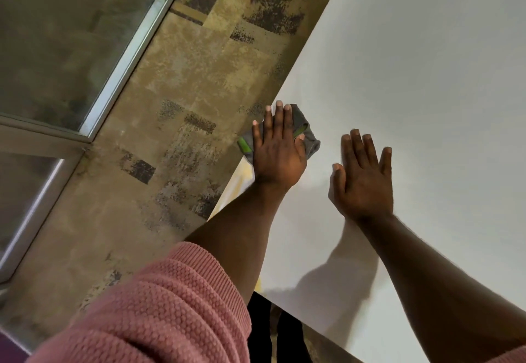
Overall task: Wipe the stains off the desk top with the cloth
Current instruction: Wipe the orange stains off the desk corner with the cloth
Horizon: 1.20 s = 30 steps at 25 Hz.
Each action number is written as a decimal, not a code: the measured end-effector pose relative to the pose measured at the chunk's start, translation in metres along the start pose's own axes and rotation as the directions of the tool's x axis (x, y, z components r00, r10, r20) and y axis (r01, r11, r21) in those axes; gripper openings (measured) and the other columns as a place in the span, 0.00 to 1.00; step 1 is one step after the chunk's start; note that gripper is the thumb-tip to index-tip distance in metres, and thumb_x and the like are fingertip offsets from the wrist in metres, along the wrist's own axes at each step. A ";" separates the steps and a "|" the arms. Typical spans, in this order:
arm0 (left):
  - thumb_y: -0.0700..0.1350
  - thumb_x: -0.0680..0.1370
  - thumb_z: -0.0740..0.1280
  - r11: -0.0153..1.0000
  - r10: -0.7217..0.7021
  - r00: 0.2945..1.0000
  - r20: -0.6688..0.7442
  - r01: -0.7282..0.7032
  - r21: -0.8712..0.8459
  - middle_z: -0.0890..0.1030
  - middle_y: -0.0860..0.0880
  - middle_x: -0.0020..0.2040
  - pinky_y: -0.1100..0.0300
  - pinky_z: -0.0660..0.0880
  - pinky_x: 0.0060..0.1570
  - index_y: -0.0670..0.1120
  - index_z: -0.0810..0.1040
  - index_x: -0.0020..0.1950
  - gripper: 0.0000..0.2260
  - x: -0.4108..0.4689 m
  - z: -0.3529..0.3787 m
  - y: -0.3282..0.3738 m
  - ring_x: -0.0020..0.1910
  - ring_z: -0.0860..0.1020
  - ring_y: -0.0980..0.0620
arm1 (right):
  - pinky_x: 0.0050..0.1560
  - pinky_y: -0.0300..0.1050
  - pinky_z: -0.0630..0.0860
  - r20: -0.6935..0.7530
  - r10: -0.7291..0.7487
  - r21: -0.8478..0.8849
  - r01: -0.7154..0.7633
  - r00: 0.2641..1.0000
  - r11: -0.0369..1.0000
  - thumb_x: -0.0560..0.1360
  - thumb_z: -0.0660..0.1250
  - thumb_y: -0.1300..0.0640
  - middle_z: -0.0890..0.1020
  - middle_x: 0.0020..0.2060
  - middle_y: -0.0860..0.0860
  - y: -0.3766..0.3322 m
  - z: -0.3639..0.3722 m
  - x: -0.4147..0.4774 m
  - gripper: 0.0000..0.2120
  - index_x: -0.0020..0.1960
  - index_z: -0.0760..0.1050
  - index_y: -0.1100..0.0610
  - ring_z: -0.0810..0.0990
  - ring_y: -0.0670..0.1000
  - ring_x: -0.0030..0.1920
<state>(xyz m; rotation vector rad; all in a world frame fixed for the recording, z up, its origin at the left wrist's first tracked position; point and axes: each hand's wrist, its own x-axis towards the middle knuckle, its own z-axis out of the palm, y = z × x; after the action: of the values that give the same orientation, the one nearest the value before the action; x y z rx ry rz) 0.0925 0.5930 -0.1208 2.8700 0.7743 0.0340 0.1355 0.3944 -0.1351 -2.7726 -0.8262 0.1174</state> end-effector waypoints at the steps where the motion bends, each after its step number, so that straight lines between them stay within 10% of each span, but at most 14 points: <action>1: 0.55 0.84 0.51 1.000 -0.012 1.000 0.003 0.012 0.003 0.55 0.44 0.85 0.40 0.55 0.79 0.44 0.53 0.84 0.30 0.002 0.000 -0.003 0.83 0.54 0.42 | 0.82 0.63 0.43 0.007 0.003 0.003 -0.003 1.000 1.000 0.85 0.47 0.46 0.55 0.85 0.52 0.000 0.000 0.001 0.30 0.85 0.50 0.52 0.48 0.53 0.85; 24: 0.56 0.86 0.51 0.988 -0.081 0.994 0.073 0.090 -0.125 0.61 0.42 0.83 0.43 0.58 0.79 0.44 0.54 0.84 0.29 -0.031 -0.014 -0.056 0.82 0.57 0.41 | 0.82 0.65 0.47 0.077 -0.065 0.051 0.062 0.995 0.997 0.84 0.49 0.46 0.56 0.84 0.55 -0.048 -0.018 -0.005 0.31 0.85 0.54 0.56 0.53 0.56 0.84; 30: 0.55 0.84 0.61 0.960 -0.148 0.984 0.095 0.166 -0.227 0.74 0.35 0.70 0.46 0.71 0.67 0.35 0.69 0.74 0.27 -0.036 -0.029 -0.063 0.69 0.73 0.36 | 0.82 0.64 0.44 0.124 -0.048 0.031 0.044 0.991 0.999 0.85 0.47 0.45 0.53 0.85 0.55 -0.069 -0.007 -0.003 0.32 0.85 0.52 0.58 0.49 0.55 0.85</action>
<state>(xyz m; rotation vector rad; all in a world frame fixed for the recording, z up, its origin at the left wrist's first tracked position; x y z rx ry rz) 0.0283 0.6334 -0.1025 2.5652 0.9143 -0.0054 0.0978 0.4468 -0.1110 -2.7401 -0.9104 0.2942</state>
